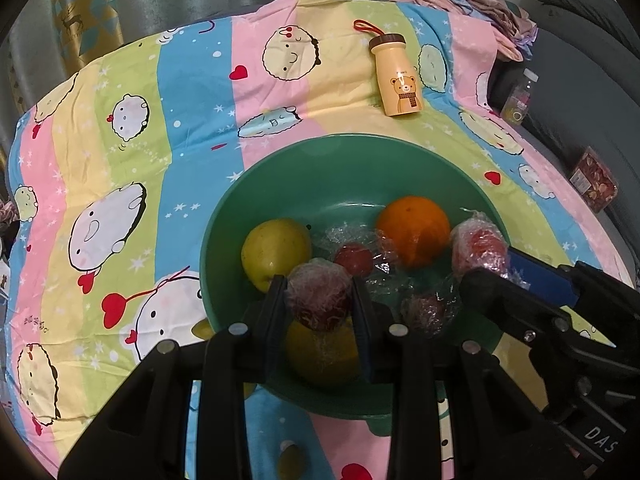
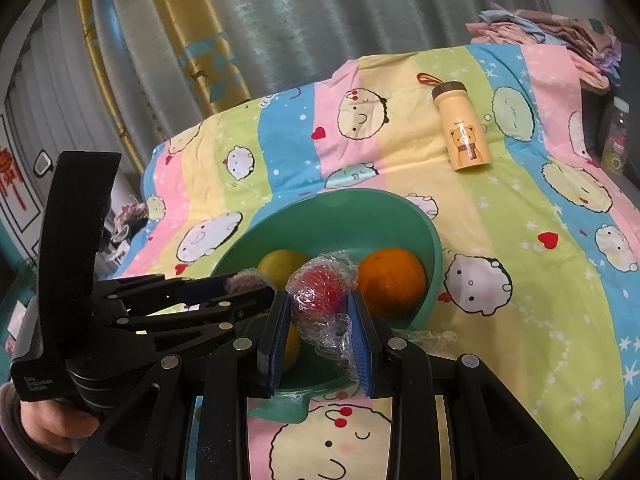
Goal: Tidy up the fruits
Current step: 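Carry the wrapped red fruit into the green basin and open the right gripper, then move the right tool back toward the green olives on the sheet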
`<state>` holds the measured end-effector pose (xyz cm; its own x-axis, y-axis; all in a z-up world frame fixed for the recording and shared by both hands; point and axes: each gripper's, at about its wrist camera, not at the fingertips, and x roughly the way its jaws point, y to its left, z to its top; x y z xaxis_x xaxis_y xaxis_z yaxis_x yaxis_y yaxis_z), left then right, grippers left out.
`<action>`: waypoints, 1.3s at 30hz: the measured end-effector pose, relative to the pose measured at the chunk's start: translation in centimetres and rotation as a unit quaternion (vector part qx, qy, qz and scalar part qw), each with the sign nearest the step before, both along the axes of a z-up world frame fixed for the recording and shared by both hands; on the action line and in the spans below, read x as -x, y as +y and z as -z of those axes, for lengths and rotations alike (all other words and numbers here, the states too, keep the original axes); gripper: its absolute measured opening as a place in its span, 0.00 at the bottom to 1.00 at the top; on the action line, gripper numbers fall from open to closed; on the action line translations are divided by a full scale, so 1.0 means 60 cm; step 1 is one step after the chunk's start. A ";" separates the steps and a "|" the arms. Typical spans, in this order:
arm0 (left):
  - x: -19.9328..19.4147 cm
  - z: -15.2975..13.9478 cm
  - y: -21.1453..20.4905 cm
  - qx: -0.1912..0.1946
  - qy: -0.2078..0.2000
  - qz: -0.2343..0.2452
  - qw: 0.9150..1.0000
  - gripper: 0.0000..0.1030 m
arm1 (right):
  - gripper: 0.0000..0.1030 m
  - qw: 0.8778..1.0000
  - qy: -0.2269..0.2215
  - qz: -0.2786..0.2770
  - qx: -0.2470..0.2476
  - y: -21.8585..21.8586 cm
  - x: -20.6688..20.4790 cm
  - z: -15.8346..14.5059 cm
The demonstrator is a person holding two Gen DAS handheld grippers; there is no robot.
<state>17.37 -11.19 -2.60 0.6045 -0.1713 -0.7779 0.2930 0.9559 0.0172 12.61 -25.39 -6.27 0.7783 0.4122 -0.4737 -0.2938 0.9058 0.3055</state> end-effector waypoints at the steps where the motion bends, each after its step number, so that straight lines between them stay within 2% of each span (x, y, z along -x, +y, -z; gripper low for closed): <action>1: -0.001 0.000 0.000 -0.001 0.001 0.000 1.000 0.32 | 0.30 1.000 -0.001 0.001 0.000 0.000 0.000 0.000; 17: 0.005 -0.007 0.001 -0.007 -0.011 -0.009 1.000 0.31 | 0.30 1.000 -0.004 0.019 -0.001 -0.006 0.005 -0.003; 19: 0.006 -0.009 0.002 -0.008 -0.014 -0.011 1.000 0.36 | 0.30 1.000 -0.004 0.023 -0.004 -0.008 0.005 -0.003; 21: 0.007 -0.011 0.004 -0.008 -0.018 -0.014 1.000 0.39 | 0.35 1.000 -0.003 0.027 -0.006 -0.011 0.006 -0.003; 23: 0.009 -0.014 0.006 -0.005 -0.020 -0.018 1.000 0.42 | 0.44 0.999 -0.004 0.034 -0.008 -0.014 0.007 -0.004; 28: 0.020 -0.027 0.019 0.007 -0.030 -0.030 0.999 0.62 | 0.44 0.999 -0.010 0.039 -0.001 -0.011 0.013 -0.012; 31: 0.029 -0.038 0.028 0.012 -0.038 -0.039 0.998 0.70 | 0.45 0.999 -0.018 0.043 0.008 -0.007 0.020 -0.019; 34: 0.040 -0.048 0.038 0.014 -0.045 -0.047 0.998 0.79 | 0.57 0.998 -0.030 0.054 0.022 -0.003 0.030 -0.028; 39: 0.058 -0.055 0.057 0.025 -0.046 -0.056 0.997 0.87 | 0.67 0.994 -0.052 0.081 0.052 -0.002 0.047 -0.046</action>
